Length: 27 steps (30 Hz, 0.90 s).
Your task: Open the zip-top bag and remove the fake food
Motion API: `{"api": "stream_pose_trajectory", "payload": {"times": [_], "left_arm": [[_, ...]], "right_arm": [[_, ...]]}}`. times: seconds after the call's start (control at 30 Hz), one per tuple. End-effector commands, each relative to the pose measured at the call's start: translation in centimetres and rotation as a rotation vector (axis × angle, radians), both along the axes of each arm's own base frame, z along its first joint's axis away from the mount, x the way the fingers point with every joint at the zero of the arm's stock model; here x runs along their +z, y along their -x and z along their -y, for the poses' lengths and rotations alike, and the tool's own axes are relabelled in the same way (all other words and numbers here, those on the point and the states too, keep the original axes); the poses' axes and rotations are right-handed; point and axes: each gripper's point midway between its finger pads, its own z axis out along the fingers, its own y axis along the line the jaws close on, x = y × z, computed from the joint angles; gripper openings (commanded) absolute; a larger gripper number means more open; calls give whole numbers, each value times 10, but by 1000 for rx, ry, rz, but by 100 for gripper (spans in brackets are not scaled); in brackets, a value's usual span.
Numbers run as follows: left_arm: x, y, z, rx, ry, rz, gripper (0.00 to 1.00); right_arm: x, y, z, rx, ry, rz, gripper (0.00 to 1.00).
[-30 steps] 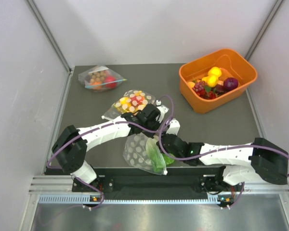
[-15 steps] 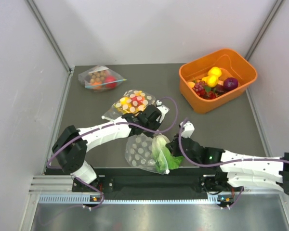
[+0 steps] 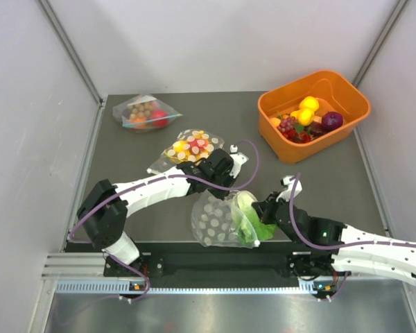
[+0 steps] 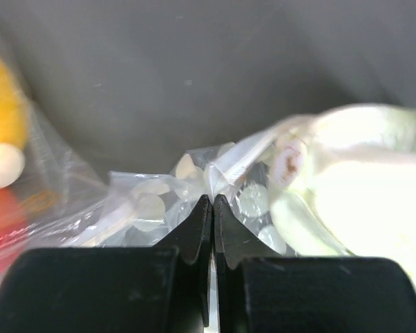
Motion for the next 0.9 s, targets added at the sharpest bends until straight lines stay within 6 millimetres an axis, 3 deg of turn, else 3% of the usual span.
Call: {"api": "stream_pose_trajectory", "payload": {"times": [0.0,0.2,0.37,0.57,0.67,0.87], "left_arm": [[8,5,13,-103,71,-36,0],[4,22,25,-174,111,-114,0],[-3,27,28,-180,112,-156,0],[-10,33,32,-195,109,-184,0],[-12,34,33,-200,105,-186,0],[-12,37,33,-207,103,-187,0]], "right_arm": [[9,-11,19,-100,7,64,0],[35,-20,10,-122,-94,131,0],[28,-17,-6,-45,-40,115,2],[13,-11,-22,42,42,74,47],[14,-11,-31,64,36,81,60],[15,-15,-44,77,32,96,73]]}}
